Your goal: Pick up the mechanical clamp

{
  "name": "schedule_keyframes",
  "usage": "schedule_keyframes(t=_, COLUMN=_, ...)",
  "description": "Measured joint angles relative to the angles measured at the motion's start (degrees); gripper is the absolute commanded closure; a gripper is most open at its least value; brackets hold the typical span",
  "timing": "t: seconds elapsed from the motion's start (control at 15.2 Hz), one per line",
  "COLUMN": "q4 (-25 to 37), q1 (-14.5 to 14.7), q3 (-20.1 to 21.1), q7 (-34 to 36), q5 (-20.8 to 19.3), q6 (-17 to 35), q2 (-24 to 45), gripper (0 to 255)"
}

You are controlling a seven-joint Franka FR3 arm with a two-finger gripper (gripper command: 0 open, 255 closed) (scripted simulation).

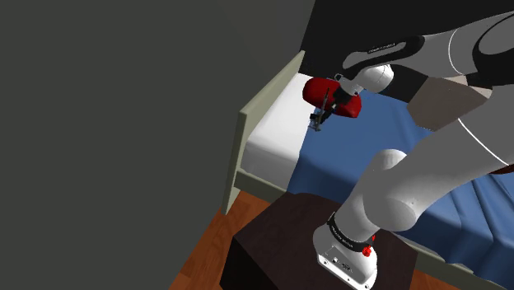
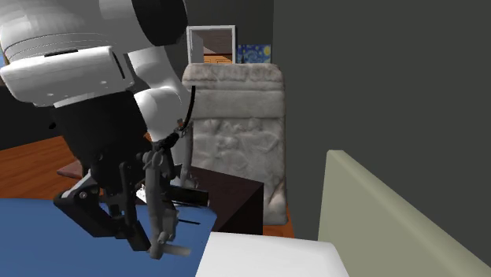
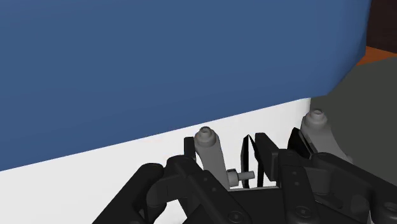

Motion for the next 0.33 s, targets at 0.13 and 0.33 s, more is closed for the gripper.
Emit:
schedule_keyframes(t=0.13, q4=0.67, q1=-0.90, q3=1.26, q7=1.04, q5=-0.87, q6=-1.42, q2=-1.03, gripper=255)
schedule_keyframes(t=0.33, q4=2.06, q1=-1.74, q3=2.57, q7=2.07, q5=-1.67, q6=-3.62, q2=-2.09, gripper=255)
